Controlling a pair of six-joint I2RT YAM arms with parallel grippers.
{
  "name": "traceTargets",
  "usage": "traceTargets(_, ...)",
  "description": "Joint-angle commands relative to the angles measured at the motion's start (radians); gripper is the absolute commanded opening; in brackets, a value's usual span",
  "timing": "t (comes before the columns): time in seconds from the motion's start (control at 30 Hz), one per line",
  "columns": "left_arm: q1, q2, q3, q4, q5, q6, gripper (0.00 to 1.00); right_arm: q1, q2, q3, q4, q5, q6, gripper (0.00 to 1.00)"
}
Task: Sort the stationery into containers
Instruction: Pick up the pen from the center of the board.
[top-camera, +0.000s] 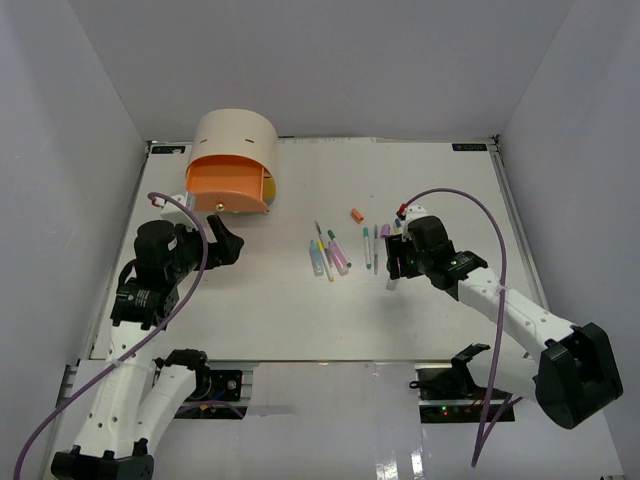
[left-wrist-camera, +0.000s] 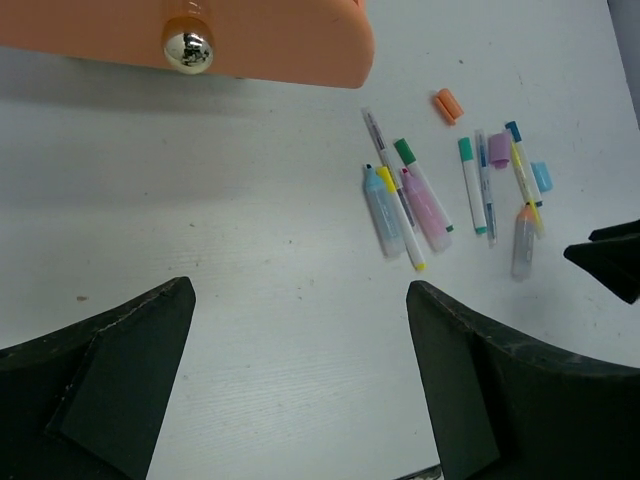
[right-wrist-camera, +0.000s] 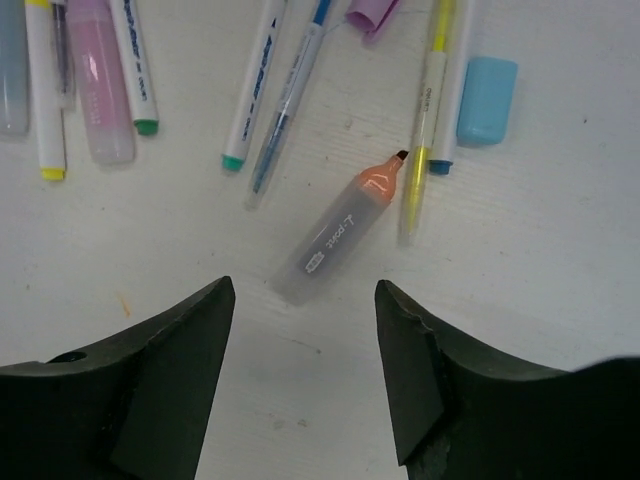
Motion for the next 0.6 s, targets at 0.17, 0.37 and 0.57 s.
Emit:
traceTargets(0.17,-0.001,0.007,-0.127,0.181,0.139,-0.071,0.98,-0.100,0.215,0.159,0.092,0.060,-0.054,0.45)
traceTargets(0.37,-0.004,0.044,-0.219,0.312,0.188,-0.089,0.98,-0.163,0.349,0.213,0.120,0.012,-0.074,0.29)
traceTargets(0.57,-0.006,0.024,-0.302,0.354,0.186,-0.083,0.98,-0.200,0.425,0.234,0.149,0.006,-0.090,0.27)
